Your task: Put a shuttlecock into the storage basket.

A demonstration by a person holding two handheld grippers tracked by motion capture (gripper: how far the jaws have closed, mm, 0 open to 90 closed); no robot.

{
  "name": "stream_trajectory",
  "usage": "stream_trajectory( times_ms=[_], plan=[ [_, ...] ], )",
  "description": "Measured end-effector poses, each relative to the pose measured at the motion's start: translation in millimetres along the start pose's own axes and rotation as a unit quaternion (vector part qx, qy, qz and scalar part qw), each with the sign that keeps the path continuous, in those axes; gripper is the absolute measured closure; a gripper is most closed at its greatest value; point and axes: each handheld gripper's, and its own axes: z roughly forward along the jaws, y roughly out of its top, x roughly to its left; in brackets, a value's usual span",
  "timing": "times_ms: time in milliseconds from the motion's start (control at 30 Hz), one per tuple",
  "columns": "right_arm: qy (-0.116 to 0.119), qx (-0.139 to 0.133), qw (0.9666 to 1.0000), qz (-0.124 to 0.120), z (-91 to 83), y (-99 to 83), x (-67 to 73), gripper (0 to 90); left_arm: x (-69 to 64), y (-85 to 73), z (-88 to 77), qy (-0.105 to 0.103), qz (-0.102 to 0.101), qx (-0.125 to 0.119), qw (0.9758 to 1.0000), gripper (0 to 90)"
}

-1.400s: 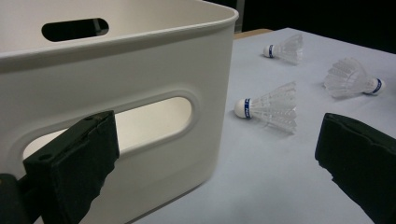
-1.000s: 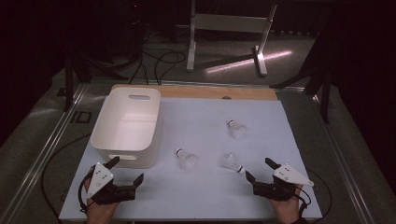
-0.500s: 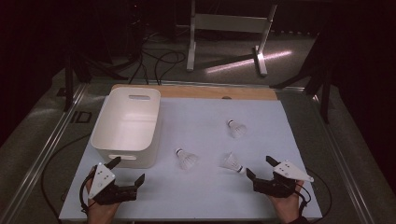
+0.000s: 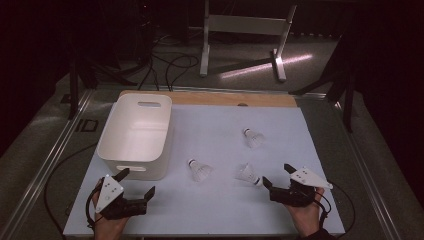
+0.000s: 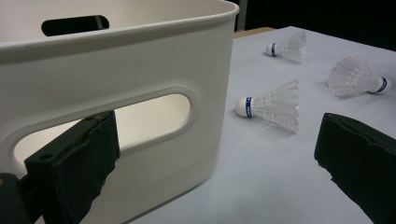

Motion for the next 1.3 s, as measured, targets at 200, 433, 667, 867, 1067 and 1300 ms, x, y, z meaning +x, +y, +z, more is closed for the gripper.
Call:
stream_trajectory(
  times_ms=[200, 433, 667, 867, 1067, 1300],
  plan=[
    [-0.003, 0.006, 1.0, -0.003, 4.6, 4.9, 1.0, 11.1, 0.2, -0.1, 0.1, 0.0, 0.0, 0.001, 1.0, 0.6],
    [-0.004, 0.009, 0.9999, -0.004, 8.7, 9.7, 3.2, 11.3, 0.4, 0.0, 0.1, 0.001, -0.001, 0.0, 1.0, 0.6],
    [-0.004, 0.011, 0.9999, -0.005, 15.2, 17.1, 4.9, 11.3, 0.2, -0.2, 0.8, 0.0, 0.0, 0.002, 1.0, 0.6],
    [-0.008, 0.012, 0.9999, -0.003, 21.7, 26.0, 3.8, 11.7, 0.0, -0.4, 1.3, 0.001, -0.001, 0.003, 1.0, 0.6],
    [-0.005, 0.012, 0.9999, 0.002, 29.8, 33.6, 2.0, 12.6, -0.1, -0.5, 1.9, 0.0, -0.002, 0.003, 1.0, 0.6],
    [0.0, 0.018, 0.9998, 0.005, 39.3, 37.7, 1.1, 12.3, -0.2, -0.6, 2.4, -0.001, -0.001, 0.004, 1.0, 0.6]
  ],
)
